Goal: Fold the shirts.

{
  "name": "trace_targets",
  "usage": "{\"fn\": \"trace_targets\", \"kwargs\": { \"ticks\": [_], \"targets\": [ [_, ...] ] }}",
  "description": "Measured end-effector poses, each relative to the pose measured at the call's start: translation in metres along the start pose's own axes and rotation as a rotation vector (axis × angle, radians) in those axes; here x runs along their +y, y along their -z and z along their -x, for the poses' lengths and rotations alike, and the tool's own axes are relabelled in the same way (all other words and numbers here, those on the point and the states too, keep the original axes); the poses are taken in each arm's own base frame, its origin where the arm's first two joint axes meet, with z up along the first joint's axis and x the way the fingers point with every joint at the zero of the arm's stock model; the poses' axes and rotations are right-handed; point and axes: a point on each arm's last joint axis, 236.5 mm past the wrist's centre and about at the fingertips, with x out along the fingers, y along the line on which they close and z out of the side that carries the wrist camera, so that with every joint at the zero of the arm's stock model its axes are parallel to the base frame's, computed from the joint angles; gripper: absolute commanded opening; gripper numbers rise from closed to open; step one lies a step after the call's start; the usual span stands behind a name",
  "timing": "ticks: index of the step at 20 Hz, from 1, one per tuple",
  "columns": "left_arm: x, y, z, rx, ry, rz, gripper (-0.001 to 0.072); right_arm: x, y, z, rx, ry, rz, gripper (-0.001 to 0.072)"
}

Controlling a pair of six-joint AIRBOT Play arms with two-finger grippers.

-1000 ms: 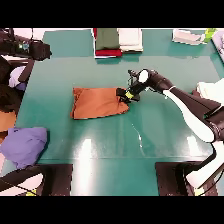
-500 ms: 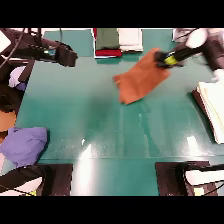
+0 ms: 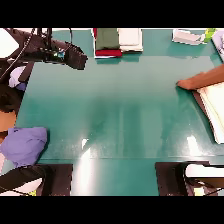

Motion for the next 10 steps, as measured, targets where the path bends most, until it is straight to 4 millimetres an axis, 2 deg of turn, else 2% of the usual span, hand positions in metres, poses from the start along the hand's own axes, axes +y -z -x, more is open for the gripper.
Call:
{"fn": "trace_targets", "kwargs": {
  "ticks": [2, 5, 10],
  "targets": [
    [-0.001, 0.0, 0.0, -0.001, 0.002, 0.006, 0.0021, -0.016, -0.01, 0.001, -0.025, -0.015, -0.057, 0.0016],
    [-0.001, -0.001, 0.0, -0.003, 0.003, 0.02, 0.0022, -0.02, -0.035, 0.013, -0.108, -0.051, -0.093, 0.0016],
    [-0.001, 0.0, 0.0, 0.001, 0.004, 0.031, 0.0022, -0.006, -0.086, 0.071, -0.307, -0.106, -0.083, 0.0016]
  ]
}}
